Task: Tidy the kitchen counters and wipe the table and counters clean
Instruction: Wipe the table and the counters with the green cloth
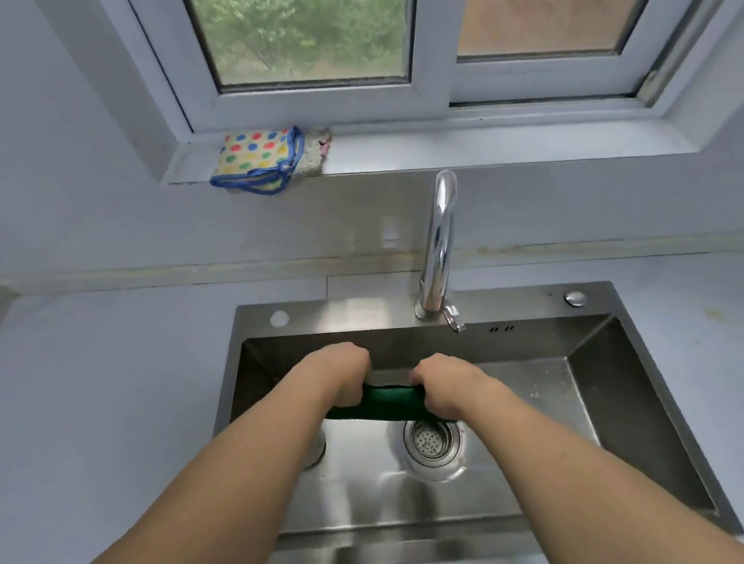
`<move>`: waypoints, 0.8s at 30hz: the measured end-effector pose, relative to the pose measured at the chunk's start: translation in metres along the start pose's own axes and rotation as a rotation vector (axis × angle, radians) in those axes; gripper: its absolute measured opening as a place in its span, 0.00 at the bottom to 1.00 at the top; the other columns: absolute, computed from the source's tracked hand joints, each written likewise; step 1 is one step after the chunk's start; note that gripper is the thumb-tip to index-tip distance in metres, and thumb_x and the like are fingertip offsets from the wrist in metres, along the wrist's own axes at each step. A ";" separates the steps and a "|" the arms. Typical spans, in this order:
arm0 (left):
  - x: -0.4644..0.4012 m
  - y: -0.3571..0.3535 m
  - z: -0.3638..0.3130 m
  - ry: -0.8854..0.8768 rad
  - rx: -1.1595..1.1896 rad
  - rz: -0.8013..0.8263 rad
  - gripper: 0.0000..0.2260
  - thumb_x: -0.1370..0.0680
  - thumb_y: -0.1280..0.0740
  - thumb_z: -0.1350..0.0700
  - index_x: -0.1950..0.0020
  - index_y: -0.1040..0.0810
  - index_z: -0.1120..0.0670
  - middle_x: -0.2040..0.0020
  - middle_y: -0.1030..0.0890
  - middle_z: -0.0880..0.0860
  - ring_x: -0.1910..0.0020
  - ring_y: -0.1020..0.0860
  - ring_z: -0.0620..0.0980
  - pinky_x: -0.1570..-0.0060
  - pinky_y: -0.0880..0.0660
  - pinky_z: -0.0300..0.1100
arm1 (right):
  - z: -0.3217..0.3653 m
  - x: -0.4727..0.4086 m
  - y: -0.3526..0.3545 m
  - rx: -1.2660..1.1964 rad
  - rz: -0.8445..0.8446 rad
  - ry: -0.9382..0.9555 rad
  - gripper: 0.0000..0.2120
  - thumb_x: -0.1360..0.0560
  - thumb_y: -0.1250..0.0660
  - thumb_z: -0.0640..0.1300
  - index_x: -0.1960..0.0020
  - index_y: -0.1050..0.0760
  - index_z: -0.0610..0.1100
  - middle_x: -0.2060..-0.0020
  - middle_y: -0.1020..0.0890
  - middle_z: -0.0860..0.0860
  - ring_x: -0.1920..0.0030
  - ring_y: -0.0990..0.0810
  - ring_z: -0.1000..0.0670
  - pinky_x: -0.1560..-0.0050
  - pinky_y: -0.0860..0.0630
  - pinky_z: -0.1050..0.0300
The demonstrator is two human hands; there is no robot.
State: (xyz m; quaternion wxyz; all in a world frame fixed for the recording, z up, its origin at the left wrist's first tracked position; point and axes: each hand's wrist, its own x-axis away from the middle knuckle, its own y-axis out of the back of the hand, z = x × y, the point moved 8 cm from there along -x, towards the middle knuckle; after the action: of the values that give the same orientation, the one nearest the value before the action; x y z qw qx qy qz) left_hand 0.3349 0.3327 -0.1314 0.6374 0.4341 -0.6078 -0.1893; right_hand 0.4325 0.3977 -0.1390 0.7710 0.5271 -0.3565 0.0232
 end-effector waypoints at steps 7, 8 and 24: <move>-0.014 0.008 -0.098 -0.113 -0.043 -0.009 0.08 0.29 0.37 0.62 0.55 0.20 0.55 0.60 0.22 0.53 0.58 0.22 0.54 0.59 0.24 0.45 | -0.079 0.069 -0.003 -0.045 -0.050 -0.133 0.15 0.29 0.41 0.33 0.48 0.21 0.43 0.56 0.20 0.46 0.56 0.21 0.43 0.59 0.27 0.55; -0.018 0.012 -0.123 -0.135 -0.047 -0.010 0.08 0.29 0.37 0.62 0.55 0.20 0.55 0.61 0.22 0.53 0.58 0.22 0.54 0.58 0.24 0.45 | -0.099 0.083 -0.005 -0.059 -0.050 -0.153 0.16 0.29 0.41 0.33 0.47 0.21 0.43 0.54 0.19 0.45 0.54 0.21 0.43 0.58 0.27 0.55; -0.082 0.102 -0.266 -0.016 -0.154 -0.222 0.07 0.25 0.39 0.65 0.52 0.23 0.58 0.55 0.22 0.56 0.59 0.26 0.56 0.60 0.27 0.45 | -0.276 0.112 0.047 -0.021 -0.213 -0.149 0.18 0.30 0.42 0.33 0.47 0.20 0.46 0.52 0.19 0.46 0.54 0.21 0.43 0.60 0.27 0.56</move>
State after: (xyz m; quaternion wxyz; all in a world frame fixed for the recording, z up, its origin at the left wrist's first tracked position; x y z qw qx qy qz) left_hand 0.5405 0.5383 -0.0711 0.6390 0.4470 -0.5448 -0.3082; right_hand 0.6413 0.6096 -0.0898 0.7460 0.5542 -0.3549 -0.1018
